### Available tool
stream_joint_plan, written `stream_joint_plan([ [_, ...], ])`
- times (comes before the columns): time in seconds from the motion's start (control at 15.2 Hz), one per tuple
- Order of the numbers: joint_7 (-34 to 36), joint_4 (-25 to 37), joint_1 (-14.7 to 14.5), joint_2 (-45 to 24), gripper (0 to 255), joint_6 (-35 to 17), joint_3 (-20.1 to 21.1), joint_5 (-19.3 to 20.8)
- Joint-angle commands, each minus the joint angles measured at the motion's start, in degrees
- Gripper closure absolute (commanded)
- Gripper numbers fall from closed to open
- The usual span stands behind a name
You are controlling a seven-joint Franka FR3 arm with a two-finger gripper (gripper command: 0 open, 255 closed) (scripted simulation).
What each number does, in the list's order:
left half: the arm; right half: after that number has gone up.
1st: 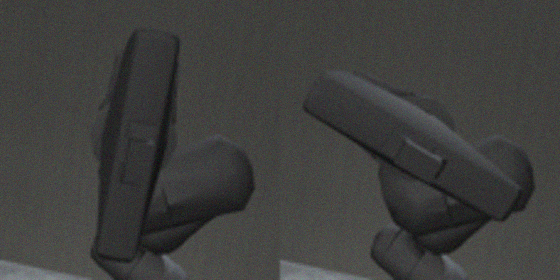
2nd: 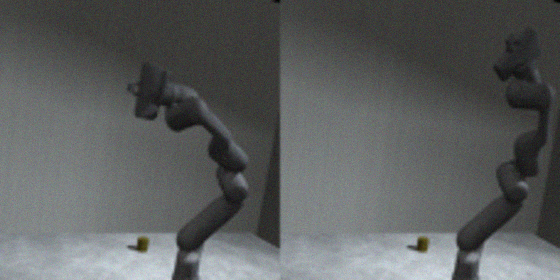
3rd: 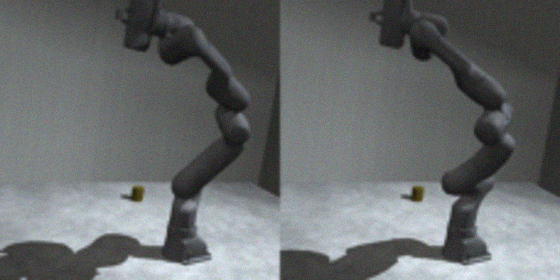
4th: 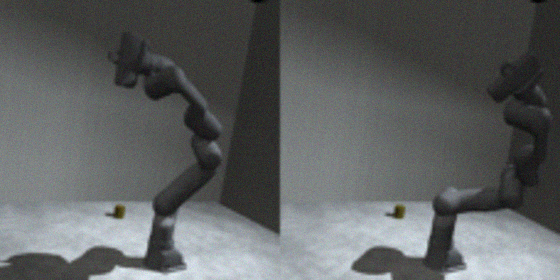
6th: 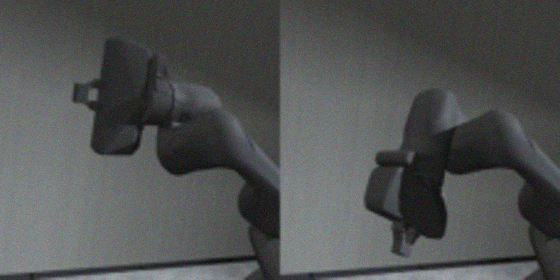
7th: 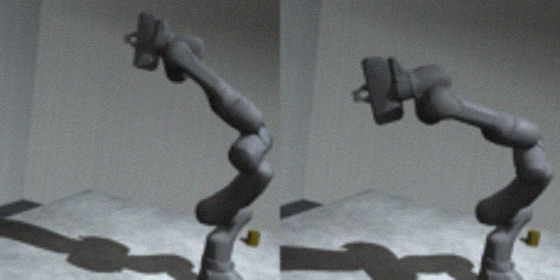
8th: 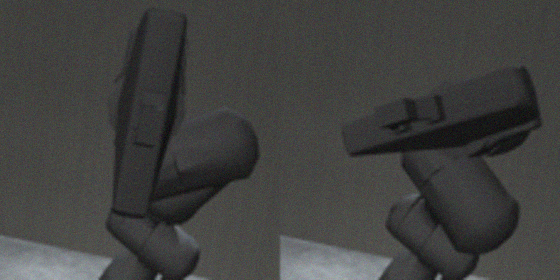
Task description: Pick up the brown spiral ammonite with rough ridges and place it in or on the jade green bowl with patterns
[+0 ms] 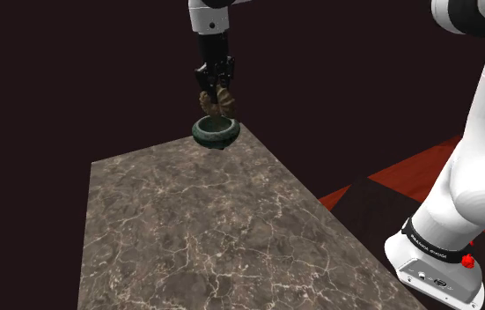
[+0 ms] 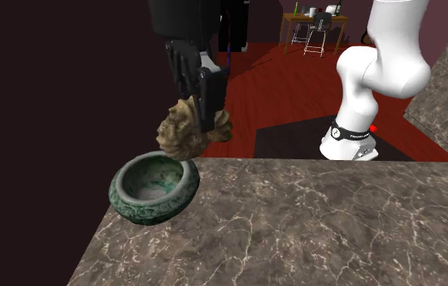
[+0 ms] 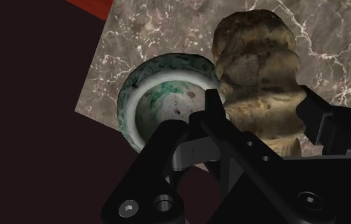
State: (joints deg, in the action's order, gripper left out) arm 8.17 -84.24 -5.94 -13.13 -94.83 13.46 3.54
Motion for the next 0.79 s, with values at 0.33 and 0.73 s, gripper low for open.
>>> stream_joint_plan([
  [0.33,-5.43,29.18,0.95,-18.68,255,10.52,-2.3,3.03],
  [0.73,-5.25,20.85,1.71,-16.45,255,4.43,-2.26,2.66],
])
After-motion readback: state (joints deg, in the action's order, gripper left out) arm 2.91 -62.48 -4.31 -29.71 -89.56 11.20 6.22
